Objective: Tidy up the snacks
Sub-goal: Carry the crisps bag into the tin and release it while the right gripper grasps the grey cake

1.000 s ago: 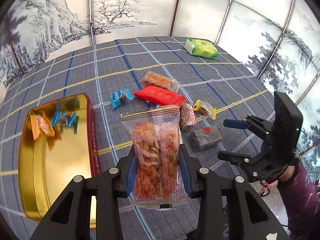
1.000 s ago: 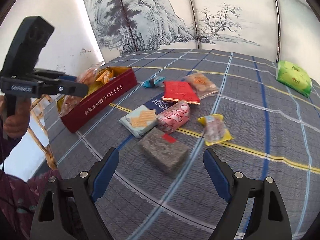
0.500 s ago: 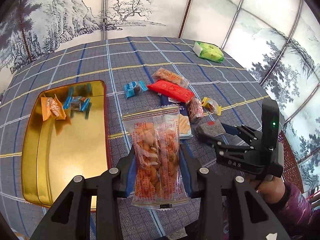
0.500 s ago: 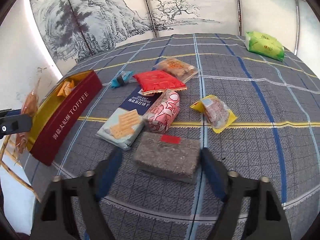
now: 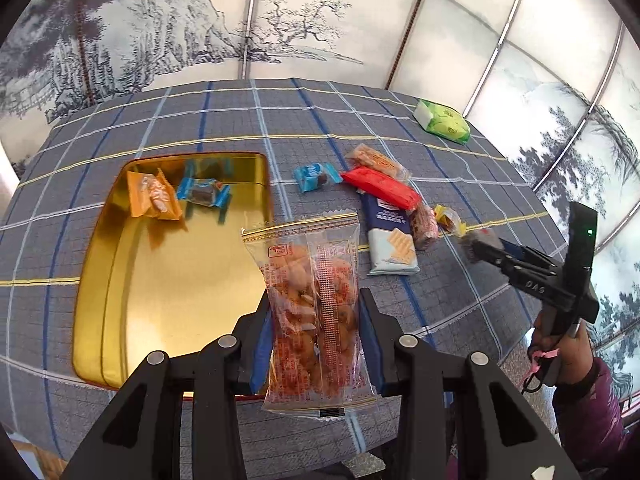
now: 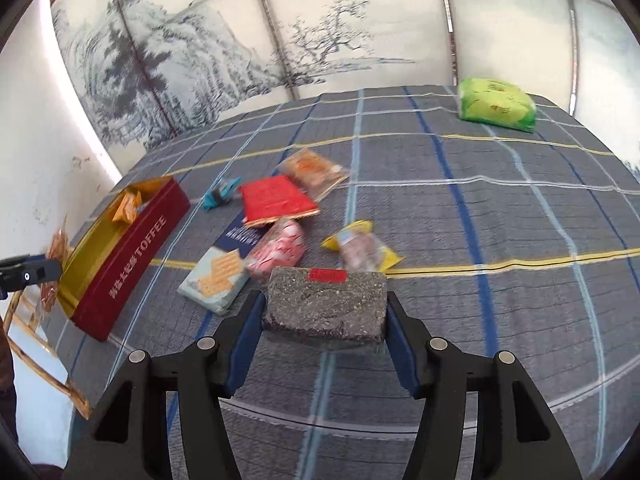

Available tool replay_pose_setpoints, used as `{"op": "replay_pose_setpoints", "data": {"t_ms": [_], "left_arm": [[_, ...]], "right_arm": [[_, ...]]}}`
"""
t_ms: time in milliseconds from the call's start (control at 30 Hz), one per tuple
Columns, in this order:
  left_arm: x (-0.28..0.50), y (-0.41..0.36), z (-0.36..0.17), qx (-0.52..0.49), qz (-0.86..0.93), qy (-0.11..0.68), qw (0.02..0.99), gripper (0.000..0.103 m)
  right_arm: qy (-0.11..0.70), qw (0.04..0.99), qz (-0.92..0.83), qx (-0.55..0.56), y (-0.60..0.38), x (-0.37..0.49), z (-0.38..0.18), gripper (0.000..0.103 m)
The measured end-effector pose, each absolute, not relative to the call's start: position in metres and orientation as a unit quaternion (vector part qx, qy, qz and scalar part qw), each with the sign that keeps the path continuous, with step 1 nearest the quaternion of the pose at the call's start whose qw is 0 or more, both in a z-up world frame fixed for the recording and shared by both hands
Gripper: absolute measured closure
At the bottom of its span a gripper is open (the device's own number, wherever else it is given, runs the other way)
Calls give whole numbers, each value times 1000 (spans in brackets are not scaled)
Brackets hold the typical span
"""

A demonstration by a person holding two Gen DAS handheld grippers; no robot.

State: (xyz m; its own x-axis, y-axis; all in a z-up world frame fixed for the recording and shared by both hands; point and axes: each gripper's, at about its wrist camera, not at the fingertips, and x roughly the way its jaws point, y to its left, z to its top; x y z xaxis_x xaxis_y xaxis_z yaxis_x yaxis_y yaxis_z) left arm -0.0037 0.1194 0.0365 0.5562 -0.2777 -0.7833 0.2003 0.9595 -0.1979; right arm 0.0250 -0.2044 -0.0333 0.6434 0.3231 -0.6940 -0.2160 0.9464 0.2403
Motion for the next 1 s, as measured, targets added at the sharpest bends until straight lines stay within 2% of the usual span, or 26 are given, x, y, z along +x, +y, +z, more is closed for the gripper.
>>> {"op": "replay_pose_setpoints", "data": {"t_ms": [567, 733, 1000], "left_arm": [[27, 180, 15, -6, -49, 459, 887, 69], [36, 196, 7, -9, -32, 465, 884, 72], [24, 192, 8, -13, -38, 458, 888, 70]], "right_arm": [[391, 906, 141, 84, -219, 19, -34, 44], [395, 903, 139, 94, -224, 20, -37, 44], [394, 904, 136, 90, -226, 22, -37, 44]]}}
